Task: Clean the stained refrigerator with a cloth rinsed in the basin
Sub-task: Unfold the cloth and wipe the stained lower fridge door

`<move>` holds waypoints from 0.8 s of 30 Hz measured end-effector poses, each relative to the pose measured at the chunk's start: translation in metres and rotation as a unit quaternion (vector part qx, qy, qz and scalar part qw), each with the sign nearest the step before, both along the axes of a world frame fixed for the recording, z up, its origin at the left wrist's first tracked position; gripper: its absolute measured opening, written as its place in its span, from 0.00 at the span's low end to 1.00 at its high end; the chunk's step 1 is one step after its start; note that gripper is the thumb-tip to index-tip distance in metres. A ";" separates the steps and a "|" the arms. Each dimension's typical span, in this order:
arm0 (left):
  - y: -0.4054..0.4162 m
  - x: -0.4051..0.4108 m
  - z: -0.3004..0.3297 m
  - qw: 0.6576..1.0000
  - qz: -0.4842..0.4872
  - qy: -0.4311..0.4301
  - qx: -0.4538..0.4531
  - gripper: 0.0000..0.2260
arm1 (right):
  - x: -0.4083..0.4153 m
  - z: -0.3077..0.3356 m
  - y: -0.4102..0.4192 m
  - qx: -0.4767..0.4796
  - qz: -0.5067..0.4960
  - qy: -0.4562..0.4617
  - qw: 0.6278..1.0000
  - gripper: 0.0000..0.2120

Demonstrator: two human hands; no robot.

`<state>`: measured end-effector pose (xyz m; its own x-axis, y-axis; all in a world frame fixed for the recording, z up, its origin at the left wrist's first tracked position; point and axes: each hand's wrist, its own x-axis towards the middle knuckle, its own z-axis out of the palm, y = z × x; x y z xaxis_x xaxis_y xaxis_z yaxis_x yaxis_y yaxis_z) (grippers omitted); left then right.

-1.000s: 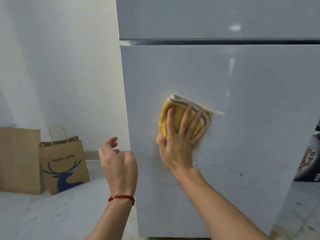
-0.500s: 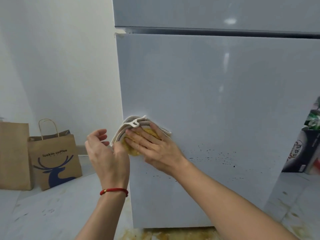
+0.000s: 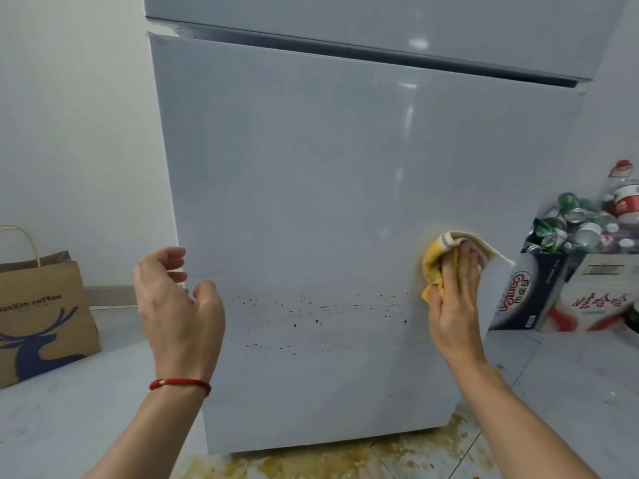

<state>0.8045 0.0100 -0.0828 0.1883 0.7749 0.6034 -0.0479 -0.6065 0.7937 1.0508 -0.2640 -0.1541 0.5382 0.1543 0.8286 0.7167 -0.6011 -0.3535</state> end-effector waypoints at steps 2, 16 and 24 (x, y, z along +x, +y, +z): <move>-0.003 0.000 0.000 1.000 0.000 0.010 0.002 0.19 | 0.003 0.007 -0.012 0.061 -0.008 0.057 0.997 0.31; 0.034 -0.022 0.002 0.979 0.024 -0.043 -0.198 0.18 | -0.107 0.003 0.155 0.139 0.072 0.070 0.985 0.27; 0.064 -0.061 0.005 0.964 0.091 -0.024 -0.248 0.18 | -0.212 -0.036 0.301 -0.226 0.172 -0.067 0.956 0.27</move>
